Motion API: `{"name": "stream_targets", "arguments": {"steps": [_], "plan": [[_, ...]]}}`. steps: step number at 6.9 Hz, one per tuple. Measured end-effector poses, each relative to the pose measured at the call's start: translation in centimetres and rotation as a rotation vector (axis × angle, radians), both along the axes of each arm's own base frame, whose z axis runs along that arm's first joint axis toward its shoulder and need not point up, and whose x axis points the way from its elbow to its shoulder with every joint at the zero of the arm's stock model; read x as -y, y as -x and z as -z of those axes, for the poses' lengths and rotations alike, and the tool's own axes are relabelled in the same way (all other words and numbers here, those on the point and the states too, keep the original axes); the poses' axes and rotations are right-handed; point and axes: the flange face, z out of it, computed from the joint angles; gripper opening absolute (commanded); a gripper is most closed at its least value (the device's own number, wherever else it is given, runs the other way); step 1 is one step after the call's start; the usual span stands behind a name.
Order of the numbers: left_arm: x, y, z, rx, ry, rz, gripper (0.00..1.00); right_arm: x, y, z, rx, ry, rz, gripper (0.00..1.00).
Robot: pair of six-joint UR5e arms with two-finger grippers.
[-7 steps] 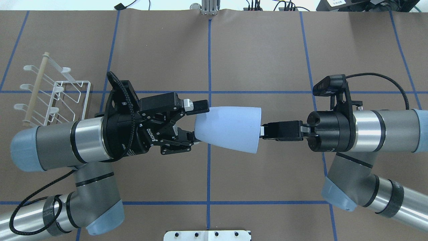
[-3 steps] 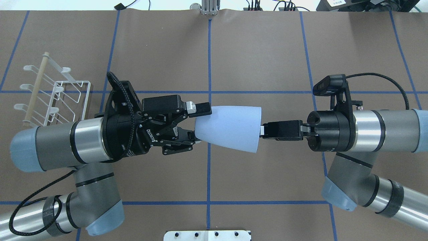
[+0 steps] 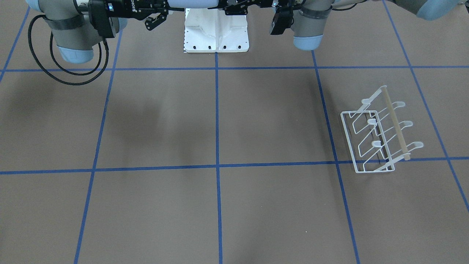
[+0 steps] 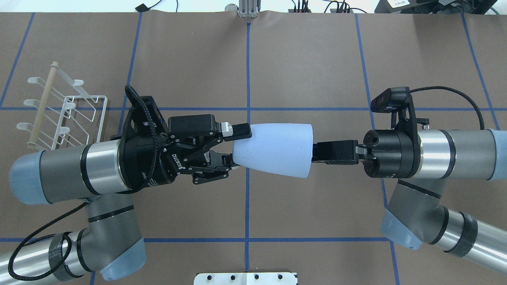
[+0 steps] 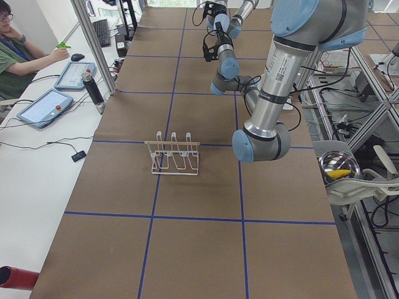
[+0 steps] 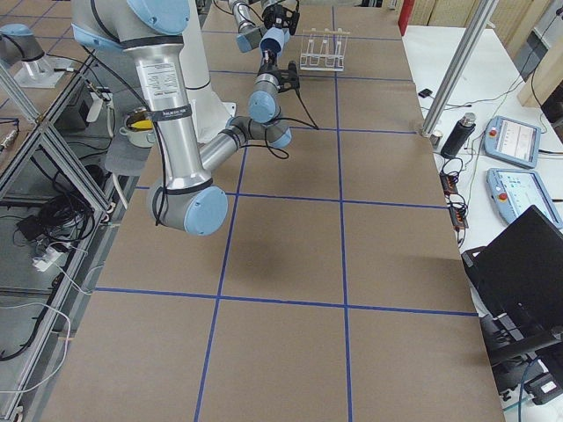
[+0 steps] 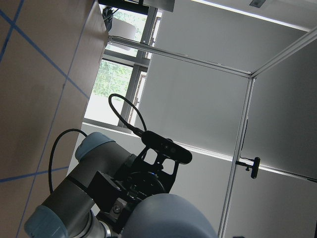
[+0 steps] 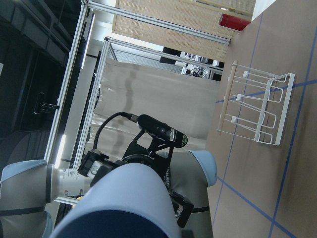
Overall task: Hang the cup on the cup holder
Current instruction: 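Close the left gripper on the cup's closed end, then open the right gripper and pull it back while the left gripper holds the cup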
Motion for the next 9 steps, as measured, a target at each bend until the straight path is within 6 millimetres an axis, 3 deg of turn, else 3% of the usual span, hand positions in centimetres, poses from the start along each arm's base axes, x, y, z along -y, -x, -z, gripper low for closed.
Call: {"name": "stream_targets", "arguments": {"steps": [5,7,9], "plan": [[-0.4,-0.4,-0.6,0.017,0.000,-0.010,0.00,0.5,-0.6,-0.5,-0.007,0.012,-0.017,1.00],[-0.3,-0.3,-1.0,0.029,0.000,-0.010,0.00,4.2,-2.9,-3.3,-0.074,0.044,-0.118,1.00],[1.2,0.3,-1.0,0.069,0.012,0.019,0.00,9.7,-6.0,-7.7,-0.193,0.064,-0.236,1.00]]}}
